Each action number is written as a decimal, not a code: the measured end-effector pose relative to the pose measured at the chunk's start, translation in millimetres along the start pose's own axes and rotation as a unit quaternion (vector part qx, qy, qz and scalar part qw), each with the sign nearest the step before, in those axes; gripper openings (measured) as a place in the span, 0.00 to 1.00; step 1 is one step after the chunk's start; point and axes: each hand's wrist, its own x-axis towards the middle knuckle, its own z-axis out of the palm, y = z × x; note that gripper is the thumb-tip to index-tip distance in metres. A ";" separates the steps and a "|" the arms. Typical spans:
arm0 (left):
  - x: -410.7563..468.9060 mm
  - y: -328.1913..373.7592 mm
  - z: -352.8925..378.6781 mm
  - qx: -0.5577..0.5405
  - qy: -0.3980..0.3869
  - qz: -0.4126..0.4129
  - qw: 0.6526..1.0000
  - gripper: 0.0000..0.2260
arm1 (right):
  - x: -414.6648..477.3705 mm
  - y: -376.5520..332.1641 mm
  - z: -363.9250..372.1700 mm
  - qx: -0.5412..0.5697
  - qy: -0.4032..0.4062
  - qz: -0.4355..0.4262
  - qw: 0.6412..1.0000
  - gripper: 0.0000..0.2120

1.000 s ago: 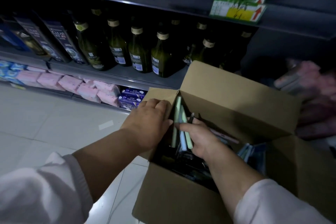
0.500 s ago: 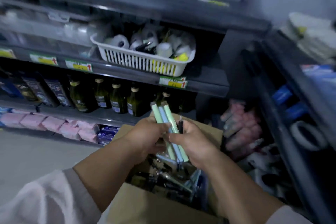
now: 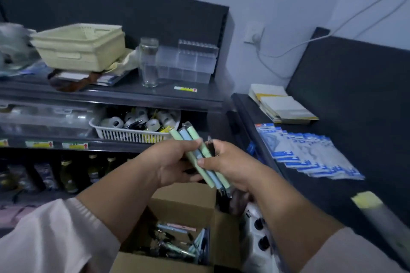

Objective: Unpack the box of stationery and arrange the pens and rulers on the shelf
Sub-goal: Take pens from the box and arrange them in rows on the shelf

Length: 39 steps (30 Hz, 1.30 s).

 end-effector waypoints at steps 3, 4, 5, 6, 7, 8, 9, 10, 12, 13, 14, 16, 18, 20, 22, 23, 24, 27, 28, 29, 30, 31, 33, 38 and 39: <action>-15.4 7.2 24.3 0.012 -0.044 -0.016 0.999 0.04 | -33.7 -17.8 -13.1 -0.037 0.029 0.006 0.999 0.08; -19.4 8.8 32.3 0.018 -0.058 -0.018 0.998 0.04 | -44.7 -22.3 -16.4 -0.041 0.042 0.007 0.998 0.07; -23.5 10.0 39.7 0.023 -0.070 -0.018 0.997 0.04 | -55.0 -25.5 -18.6 -0.037 0.056 0.009 0.998 0.06; -27.5 11.0 46.5 0.028 -0.081 -0.019 0.996 0.04 | -65.6 -28.9 -19.9 -0.028 0.074 0.011 0.997 0.05; -32.3 12.2 53.7 0.034 -0.095 -0.021 0.995 0.05 | -76.3 -32.4 -20.3 -0.017 0.095 0.012 0.995 0.04; -37.0 13.4 61.0 0.039 -0.110 -0.025 0.993 0.06 | -86.6 -35.5 -20.2 -0.003 0.118 0.013 0.993 0.03; -40.7 14.6 66.4 0.042 -0.123 -0.028 0.991 0.07 | -94.0 -37.6 -19.1 0.017 0.140 0.015 0.990 0.03; -45.8 16.2 71.7 0.046 -0.137 -0.032 0.989 0.08 | -102.6 -39.8 -16.5 0.043 0.165 0.018 0.985 0.03; -56.2 16.7 78.6 0.059 -0.163 -0.040 0.984 0.09 | -120.6 -43.9 -7.1 0.095 0.212 0.018 0.973 0.04; -60.6 16.3 81.7 0.069 -0.176 -0.040 0.981 0.09 | -129.3 -46.2 -2.2 0.106 0.235 0.015 0.966 0.05; -63.8 15.4 84.0 0.077 -0.190 -0.042 0.978 0.08 | -138.3 -48.0 2.5 0.114 0.260 0.013 0.959 0.06; -70.3 11.9 88.1 0.089 -0.218 -0.056 0.970 0.07 | -156.9 -49.2 10.2 0.152 0.327 0.009 0.933 0.08; -75.6 6.7 93.0 0.089 -0.230 -0.071 0.966 0.07 | -179.0 -48.3 13.5 0.219 0.409 -0.005 0.886 0.09; -81.5 -0.7 97.9 0.089 -0.223 -0.078 0.968 0.08 | -207.1 -45.4 13.4 0.245 0.484 -0.021 0.840 0.11; -87.6 -9.9 103.7 0.110 -0.230 -0.084 0.963 0.08 | -238.8 -45.8 14.4 0.248 0.536 -0.016 0.807 0.12; -92.0 -14.9 107.7 0.124 -0.241 -0.089 0.958 0.09 | -255.3 -47.3 15.9 0.252 0.555 -0.010 0.793 0.12; -96.3 -20.0 112.4 0.138 -0.254 -0.096 0.952 0.09 | -271.3 -48.2 17.8 0.254 0.573 -0.005 0.780 0.12; -117.6 -35.9 130.4 0.182 -0.297 -0.113 0.930 0.07 | -310.7 -49.2 26.2 0.270 0.611 0.000 0.744 0.12; -126.2 -41.8 137.0 0.194 -0.309 -0.115 0.924 0.07 | -321.7 -48.7 28.6 0.282 0.622 -0.006 0.730 0.12; -134.8 -48.0 143.4 0.202 -0.319 -0.115 0.919 0.07 | -332.7 -48.7 31.5 0.293 0.633 -0.011 0.716 0.12; -142.1 -54.8 149.9 0.206 -0.328 -0.116 0.914 0.07 | -343.9 -47.7 33.5 0.302 0.641 -0.017 0.705 0.11; -149.6 -61.4 156.1 0.211 -0.337 -0.119 0.910 0.06 | -355.1 -46.9 35.5 0.311 0.648 -0.025 0.695 0.11; -164.0 -75.9 168.2 0.220 -0.349 -0.124 0.903 0.06 | -380.8 -44.1 40.7 0.325 0.659 -0.034 0.677 0.09; -194.7 -117.3 198.3 0.215 -0.360 -0.133 0.898 0.06 | -447.9 -25.3 47.9 0.370 0.699 -0.030 0.611 0.07; -199.0 -126.4 204.7 0.215 -0.360 -0.135 0.898 0.06 | -461.6 -20.5 47.8 0.380 0.710 -0.029 0.591 0.07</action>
